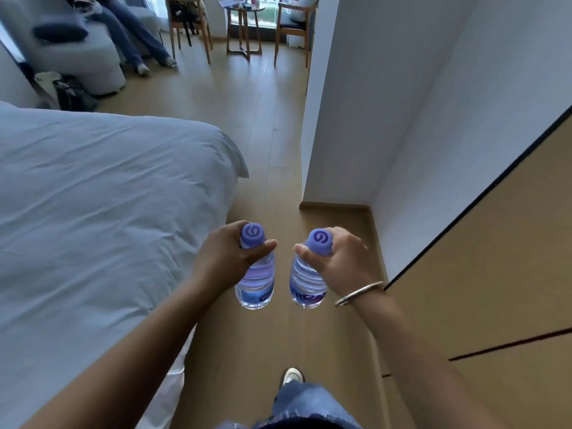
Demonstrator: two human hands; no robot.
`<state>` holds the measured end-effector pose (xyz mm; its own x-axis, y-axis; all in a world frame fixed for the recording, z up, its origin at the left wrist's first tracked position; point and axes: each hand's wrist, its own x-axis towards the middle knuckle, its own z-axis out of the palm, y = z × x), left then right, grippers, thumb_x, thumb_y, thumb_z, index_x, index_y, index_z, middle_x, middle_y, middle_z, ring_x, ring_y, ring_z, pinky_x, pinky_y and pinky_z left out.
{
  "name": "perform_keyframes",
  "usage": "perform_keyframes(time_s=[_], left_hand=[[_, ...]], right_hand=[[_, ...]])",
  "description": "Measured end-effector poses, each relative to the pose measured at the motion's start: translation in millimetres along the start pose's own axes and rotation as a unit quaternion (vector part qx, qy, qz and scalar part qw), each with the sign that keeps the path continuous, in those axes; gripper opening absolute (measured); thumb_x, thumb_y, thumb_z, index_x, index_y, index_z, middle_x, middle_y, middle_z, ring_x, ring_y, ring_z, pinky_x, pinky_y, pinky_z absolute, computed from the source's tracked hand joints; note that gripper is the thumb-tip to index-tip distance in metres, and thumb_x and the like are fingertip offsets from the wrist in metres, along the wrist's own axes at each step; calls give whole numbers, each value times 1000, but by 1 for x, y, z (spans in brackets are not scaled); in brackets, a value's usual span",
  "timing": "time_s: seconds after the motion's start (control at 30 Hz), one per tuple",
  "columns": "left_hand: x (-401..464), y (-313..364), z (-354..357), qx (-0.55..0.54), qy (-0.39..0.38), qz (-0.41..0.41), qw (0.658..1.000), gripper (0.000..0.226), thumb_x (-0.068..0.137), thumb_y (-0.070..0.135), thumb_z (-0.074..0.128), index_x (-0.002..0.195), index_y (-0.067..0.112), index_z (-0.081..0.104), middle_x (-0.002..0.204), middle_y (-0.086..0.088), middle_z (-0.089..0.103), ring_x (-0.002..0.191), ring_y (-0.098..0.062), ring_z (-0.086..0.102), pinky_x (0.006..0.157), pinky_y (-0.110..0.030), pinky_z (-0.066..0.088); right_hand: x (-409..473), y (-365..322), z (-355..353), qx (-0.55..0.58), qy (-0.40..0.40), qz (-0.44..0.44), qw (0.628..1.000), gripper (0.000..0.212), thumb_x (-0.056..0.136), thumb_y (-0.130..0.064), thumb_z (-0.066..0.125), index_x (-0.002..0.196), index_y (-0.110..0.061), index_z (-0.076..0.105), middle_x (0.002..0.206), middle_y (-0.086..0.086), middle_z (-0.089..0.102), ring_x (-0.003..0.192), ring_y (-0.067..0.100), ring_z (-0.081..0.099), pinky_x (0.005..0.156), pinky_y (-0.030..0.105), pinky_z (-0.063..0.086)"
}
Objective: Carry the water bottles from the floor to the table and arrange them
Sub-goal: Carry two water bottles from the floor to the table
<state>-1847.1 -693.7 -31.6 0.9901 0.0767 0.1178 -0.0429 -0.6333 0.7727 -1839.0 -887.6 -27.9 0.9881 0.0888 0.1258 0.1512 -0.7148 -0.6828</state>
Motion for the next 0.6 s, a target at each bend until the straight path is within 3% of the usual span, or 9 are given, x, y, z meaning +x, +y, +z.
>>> perform_keyframes(time_s=[0.3, 0.6], left_hand=[[118, 2, 26, -28, 35, -34, 998, 25, 73, 39, 74, 80, 15, 69, 73, 0, 70, 73, -20, 65, 73, -41, 53], [254, -34, 25, -23, 7, -25, 999, 31, 76, 40, 71, 83, 10, 68, 75, -5, 69, 72, -25, 64, 71, -45, 53]], right_hand=[[126, 33, -3, 11, -24, -16, 1000, 45, 76, -52, 64, 86, -8, 65, 80, 10, 64, 74, 26, 60, 70, 45, 54], [262, 34, 36, 6, -37, -19, 999, 45, 77, -50, 63, 82, -5, 65, 75, 12, 64, 69, 26, 60, 68, 44, 55]])
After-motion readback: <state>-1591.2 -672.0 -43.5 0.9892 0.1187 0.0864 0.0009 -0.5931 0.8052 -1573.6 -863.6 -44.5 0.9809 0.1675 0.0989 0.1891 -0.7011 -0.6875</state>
